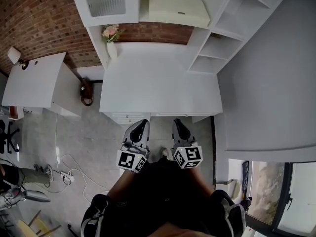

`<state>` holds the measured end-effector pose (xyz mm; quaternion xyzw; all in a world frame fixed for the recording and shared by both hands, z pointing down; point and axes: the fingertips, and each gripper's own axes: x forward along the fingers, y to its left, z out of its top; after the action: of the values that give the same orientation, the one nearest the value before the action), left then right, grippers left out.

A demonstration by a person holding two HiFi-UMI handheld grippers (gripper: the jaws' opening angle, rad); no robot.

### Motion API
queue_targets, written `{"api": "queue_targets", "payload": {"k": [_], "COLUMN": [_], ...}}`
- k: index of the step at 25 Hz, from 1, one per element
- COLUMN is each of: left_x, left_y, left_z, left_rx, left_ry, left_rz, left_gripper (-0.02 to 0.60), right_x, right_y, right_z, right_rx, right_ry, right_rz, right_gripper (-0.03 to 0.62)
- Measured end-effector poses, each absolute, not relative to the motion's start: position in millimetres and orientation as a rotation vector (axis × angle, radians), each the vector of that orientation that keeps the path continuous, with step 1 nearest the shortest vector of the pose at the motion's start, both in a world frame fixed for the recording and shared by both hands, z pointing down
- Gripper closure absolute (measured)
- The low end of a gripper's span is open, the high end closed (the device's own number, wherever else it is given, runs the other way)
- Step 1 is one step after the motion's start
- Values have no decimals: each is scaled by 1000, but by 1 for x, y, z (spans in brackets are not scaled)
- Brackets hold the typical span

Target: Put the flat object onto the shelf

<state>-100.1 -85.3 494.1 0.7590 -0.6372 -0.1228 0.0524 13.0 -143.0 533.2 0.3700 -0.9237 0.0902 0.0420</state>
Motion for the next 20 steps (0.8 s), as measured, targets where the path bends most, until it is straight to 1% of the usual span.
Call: {"api": "queue_targets", "payload": {"k": [6, 20], "left_x": [-86, -73], "left_y": [-94, -101], "left_z": [495, 495], "left_rx": [2295, 2277], "left_ry": [-1974, -1996], "left_rz": [-347, -335], "left_gripper": [566, 566], "right_x": [35, 54], "right_y": [-156, -167], "right_z": [529, 532], "right_rx": [1160, 1163], "right_ry": [-2834, -2834], "right_rz": [260, 259], "right_gripper": [563, 568]}}
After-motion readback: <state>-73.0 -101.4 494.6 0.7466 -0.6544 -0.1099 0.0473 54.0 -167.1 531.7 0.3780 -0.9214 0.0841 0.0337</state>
